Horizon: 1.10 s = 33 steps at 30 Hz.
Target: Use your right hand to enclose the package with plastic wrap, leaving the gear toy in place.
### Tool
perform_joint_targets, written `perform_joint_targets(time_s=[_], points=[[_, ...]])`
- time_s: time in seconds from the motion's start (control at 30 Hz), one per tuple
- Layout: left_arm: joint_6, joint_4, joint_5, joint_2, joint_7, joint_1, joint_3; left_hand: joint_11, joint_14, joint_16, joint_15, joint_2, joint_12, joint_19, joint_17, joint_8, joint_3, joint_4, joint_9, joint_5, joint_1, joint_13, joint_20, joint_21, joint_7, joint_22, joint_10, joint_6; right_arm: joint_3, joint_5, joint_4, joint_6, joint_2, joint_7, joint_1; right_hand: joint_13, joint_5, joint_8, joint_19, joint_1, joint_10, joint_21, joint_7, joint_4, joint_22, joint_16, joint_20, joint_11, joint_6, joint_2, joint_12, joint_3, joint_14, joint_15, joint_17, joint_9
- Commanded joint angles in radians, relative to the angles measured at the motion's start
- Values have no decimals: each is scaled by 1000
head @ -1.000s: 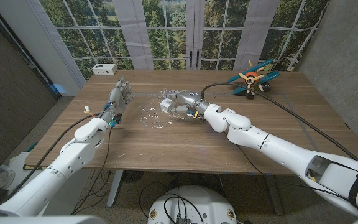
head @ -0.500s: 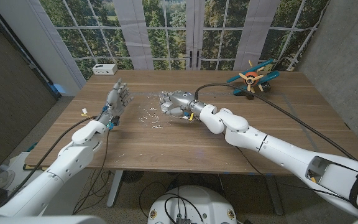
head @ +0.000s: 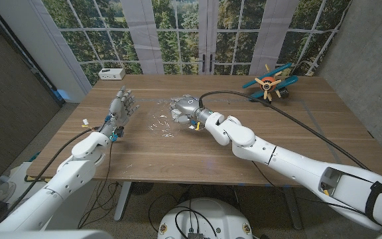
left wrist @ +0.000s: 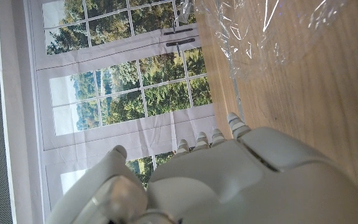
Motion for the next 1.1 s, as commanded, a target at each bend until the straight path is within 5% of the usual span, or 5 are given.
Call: perform_joint_targets(time_s=[0.03, 0.5, 1.1], points=[[-26, 18, -4, 4, -20, 11, -18, 4, -61, 0, 2, 23, 0, -2, 3, 3, 7, -1, 4, -1, 11, 4, 9, -3, -6, 3, -88, -68, 13, 32, -21, 5, 32, -70, -40, 6, -8, -7, 12, -37, 43, 1, 16, 12, 1, 17, 1, 5, 3, -19, 13, -11, 32, -46, 4, 1], [-39, -8, -11, 39, 0, 77, -77, 6, -68, -2, -3, 18, 2, -27, 3, 7, 7, -4, 4, -3, 14, 4, 12, -13, -9, 3, -82, -54, -51, -18, 32, -126, 139, -114, -79, 16, 4, -24, -63, -70, -83, -25, 11, 10, 3, -31, 21, 8, -10, -52, -43, -31, -107, 3, 9, 4], [-34, -21, -38, 43, 23, 141, -138, 6, -73, -4, 2, 12, 2, -28, 3, 5, 6, -7, 4, -6, 15, 4, 14, -13, -10, 3, -79, -52, -106, 42, 158, -165, 214, -157, -39, 17, 12, -13, -58, -50, -78, -19, 14, -3, 3, -25, 18, 6, 23, -50, -40, -28, -113, 3, 11, 5]])
